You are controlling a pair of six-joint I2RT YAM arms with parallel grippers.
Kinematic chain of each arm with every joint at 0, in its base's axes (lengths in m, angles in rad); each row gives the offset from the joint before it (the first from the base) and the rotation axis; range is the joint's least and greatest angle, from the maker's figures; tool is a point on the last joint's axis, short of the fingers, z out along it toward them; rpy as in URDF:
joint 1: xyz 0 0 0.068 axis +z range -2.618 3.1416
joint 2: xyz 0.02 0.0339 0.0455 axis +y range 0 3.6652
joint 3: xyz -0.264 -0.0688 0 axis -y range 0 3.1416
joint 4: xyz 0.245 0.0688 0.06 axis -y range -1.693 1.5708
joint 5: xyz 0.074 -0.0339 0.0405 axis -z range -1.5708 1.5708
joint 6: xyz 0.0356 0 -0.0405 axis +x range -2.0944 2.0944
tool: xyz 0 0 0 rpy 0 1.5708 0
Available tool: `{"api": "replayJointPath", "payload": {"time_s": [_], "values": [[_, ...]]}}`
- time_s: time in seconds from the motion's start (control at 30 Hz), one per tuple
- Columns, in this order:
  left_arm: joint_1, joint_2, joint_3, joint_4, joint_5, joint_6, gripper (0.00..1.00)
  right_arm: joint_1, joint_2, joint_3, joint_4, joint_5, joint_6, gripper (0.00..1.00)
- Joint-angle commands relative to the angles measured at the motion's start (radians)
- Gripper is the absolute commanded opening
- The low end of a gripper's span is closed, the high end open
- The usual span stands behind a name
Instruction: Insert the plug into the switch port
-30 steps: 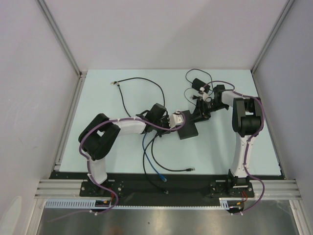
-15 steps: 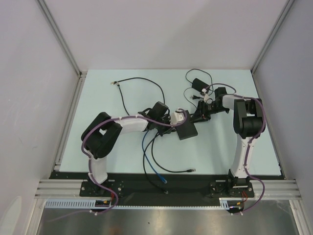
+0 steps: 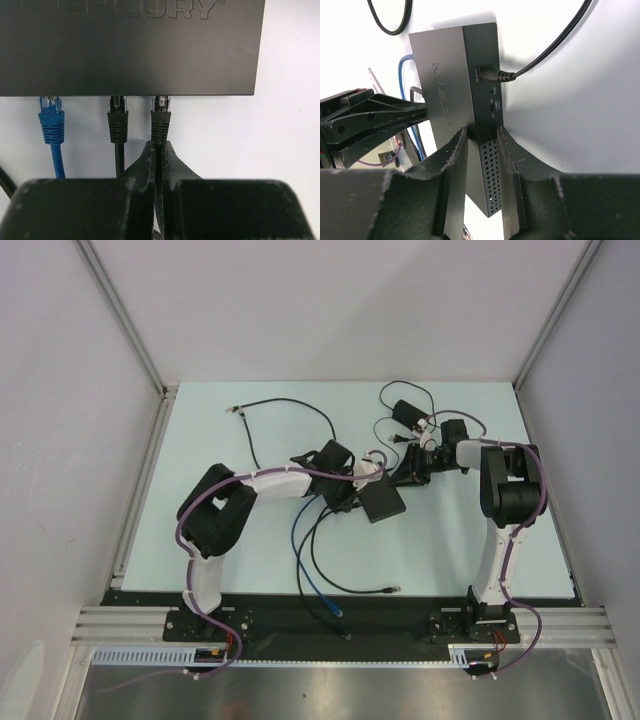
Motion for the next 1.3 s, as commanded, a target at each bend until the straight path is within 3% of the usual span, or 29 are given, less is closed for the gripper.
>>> {"api": "replayJointPath", "payload": {"time_s": [0.0, 0.03, 0.23, 0.37, 0.5, 0.7, 0.83, 0.97, 1.07, 1.2, 1.27], "values": [[-0.048, 0.045, 0.112, 0.315, 0.078, 0.034, 0.00, 0.114, 0.010, -0.032, -0.175, -0.159, 0.047, 0.20], [-0.045, 0.041, 0.118, 0.215, 0.088, 0.063, 0.00, 0.099, 0.010, -0.018, -0.200, -0.136, 0.000, 0.21], [0.004, -0.060, 0.025, 0.084, 0.133, 0.204, 0.16, -0.038, 0.030, 0.100, -0.389, -0.056, -0.143, 0.31], [0.053, -0.097, 0.014, -0.009, 0.145, 0.261, 0.40, -0.119, 0.023, 0.125, -0.427, -0.015, -0.200, 0.45], [0.133, -0.117, 0.078, -0.128, 0.220, 0.260, 0.45, -0.171, 0.037, 0.200, -0.519, 0.016, -0.283, 0.63], [0.311, -0.110, 0.251, -0.154, 0.200, 0.125, 0.52, -0.228, 0.057, 0.367, -0.654, 0.054, -0.384, 0.66], [0.378, 0.007, 0.417, -0.151, 0.040, 0.019, 0.53, -0.230, 0.034, 0.406, -0.683, 0.093, -0.444, 0.67], [0.487, 0.120, 0.587, -0.151, -0.180, -0.195, 0.52, -0.230, 0.019, 0.442, -0.706, 0.146, -0.487, 0.72], [0.563, 0.192, 0.672, -0.151, -0.250, -0.341, 0.52, -0.234, 0.013, 0.461, -0.714, 0.177, -0.499, 0.73], [0.608, 0.238, 0.694, -0.118, -0.447, -0.371, 0.51, -0.236, 0.014, 0.464, -0.723, 0.183, -0.502, 0.73], [0.630, 0.257, 0.686, -0.118, -0.467, -0.363, 0.50, -0.236, 0.013, 0.464, -0.729, 0.188, -0.505, 0.73]]}}
